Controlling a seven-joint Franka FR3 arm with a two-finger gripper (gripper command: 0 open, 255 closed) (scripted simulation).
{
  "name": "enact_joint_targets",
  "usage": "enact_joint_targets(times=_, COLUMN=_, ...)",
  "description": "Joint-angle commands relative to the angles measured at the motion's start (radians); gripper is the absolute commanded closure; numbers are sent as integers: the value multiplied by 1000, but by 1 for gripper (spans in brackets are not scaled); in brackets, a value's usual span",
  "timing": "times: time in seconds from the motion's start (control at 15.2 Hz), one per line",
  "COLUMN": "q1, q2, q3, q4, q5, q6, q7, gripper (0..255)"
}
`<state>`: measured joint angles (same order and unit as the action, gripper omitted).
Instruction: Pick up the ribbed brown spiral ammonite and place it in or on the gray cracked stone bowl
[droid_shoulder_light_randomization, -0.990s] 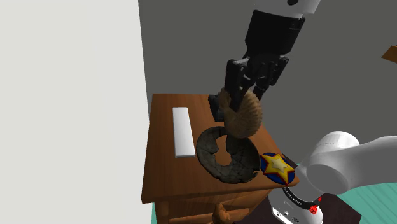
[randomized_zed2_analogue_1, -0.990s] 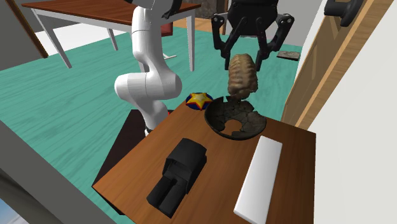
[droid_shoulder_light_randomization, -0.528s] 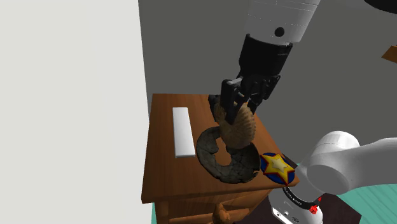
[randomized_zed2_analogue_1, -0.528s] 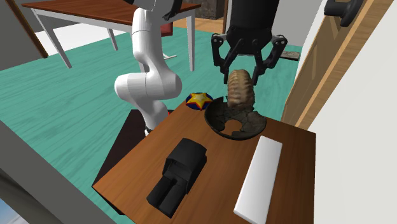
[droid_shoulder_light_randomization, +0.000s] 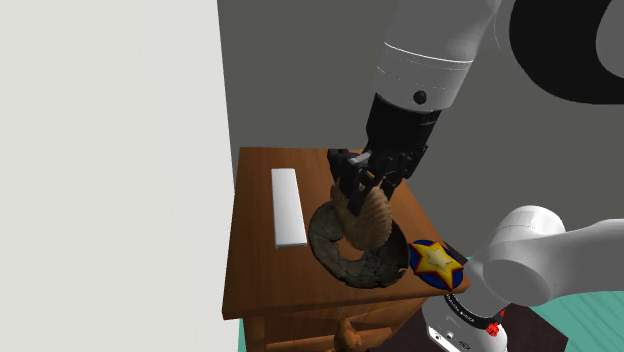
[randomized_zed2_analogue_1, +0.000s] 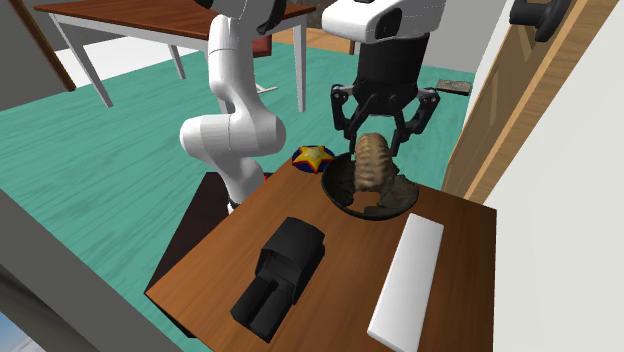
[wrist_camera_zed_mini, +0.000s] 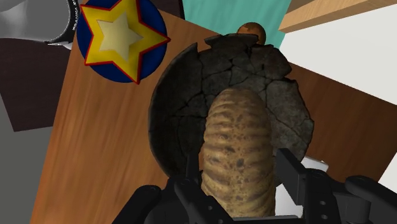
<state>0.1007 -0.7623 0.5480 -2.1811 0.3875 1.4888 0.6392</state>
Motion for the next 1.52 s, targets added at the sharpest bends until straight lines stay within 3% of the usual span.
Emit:
enact_joint_targets(times=0.0, q1=1, q2=-3, q3=2, q4=-11, q5=2, q6=9, q7=-1, gripper=255)
enact_joint_targets(times=0.4, q1=1, q2=-3, q3=2, q4=-11, q5=2, q6=9, q7=-1, gripper=255)
enact_joint_targets(times=0.46, q1=1, q2=-3, q3=2, q4=-11, q5=2, q6=9, q7=-1, gripper=0)
enact_joint_targets(times=0.79, q1=1, q2=-3, q3=2, q4=-11, q5=2, q6=9, q7=-1, gripper=0)
enact_joint_targets(times=1.06, q1=-17, q2=47, q3=-21, q4=145, q5=-27, q6=-99, q7=16, gripper=0)
enact_joint_targets(times=1.45, q1=-17, q2=47, q3=-21, q4=145, q5=-27, q6=-99, q7=16, gripper=0)
